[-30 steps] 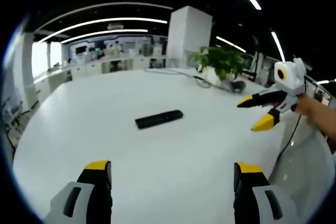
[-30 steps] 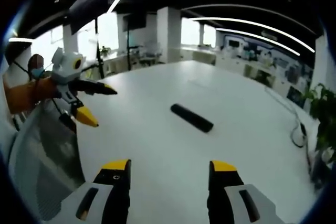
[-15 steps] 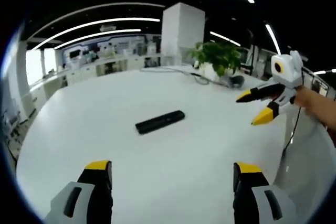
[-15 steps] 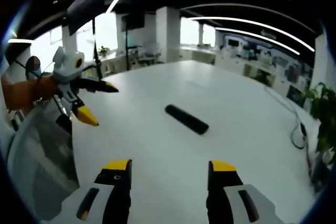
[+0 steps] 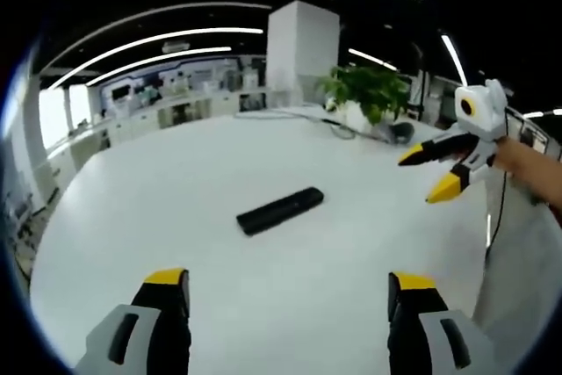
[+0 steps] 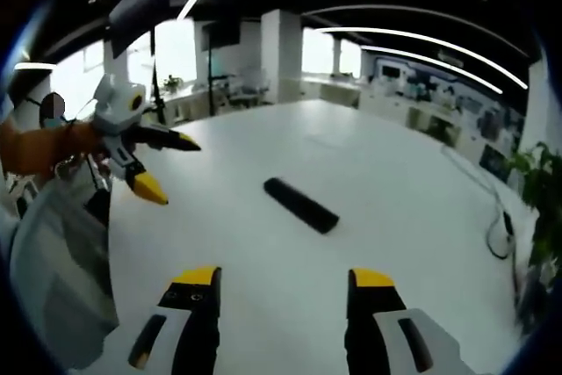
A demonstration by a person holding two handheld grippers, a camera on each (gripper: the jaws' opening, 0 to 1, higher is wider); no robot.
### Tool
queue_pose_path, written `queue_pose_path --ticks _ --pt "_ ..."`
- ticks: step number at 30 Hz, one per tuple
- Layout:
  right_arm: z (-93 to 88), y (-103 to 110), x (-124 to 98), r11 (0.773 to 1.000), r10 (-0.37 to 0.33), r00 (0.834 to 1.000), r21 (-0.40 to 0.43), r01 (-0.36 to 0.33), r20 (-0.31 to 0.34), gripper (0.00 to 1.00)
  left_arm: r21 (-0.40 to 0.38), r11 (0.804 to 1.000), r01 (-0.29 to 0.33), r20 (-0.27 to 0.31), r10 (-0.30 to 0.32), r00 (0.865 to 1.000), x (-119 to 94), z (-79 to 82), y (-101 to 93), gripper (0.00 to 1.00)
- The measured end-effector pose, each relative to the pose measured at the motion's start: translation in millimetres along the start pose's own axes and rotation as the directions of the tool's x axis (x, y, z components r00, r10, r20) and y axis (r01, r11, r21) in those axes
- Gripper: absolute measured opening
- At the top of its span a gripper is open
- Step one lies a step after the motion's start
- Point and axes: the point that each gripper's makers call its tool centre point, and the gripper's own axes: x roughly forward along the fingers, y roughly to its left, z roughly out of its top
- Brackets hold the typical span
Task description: Press the specified remote control buttons in sequence, fully releasing each button before pressing the next.
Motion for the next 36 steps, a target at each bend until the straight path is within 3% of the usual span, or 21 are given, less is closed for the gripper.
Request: queue_pose_path --ticks 20,36 --pt "4.9 -29 28 1.000 0.007 1.000 0.005 -0.007 -0.008 0.54 -0.016 1.000 0.023 -0.018 -0.023 1.000 43 7.7 29.7 0.93" --pt "9.1 -42 43 1.000 0.016 1.000 -0.003 -0.016 -0.011 0.53 0.035 0.999 0.040 -0.040 -0.038 0.998 64 14.3 40.5 0.91"
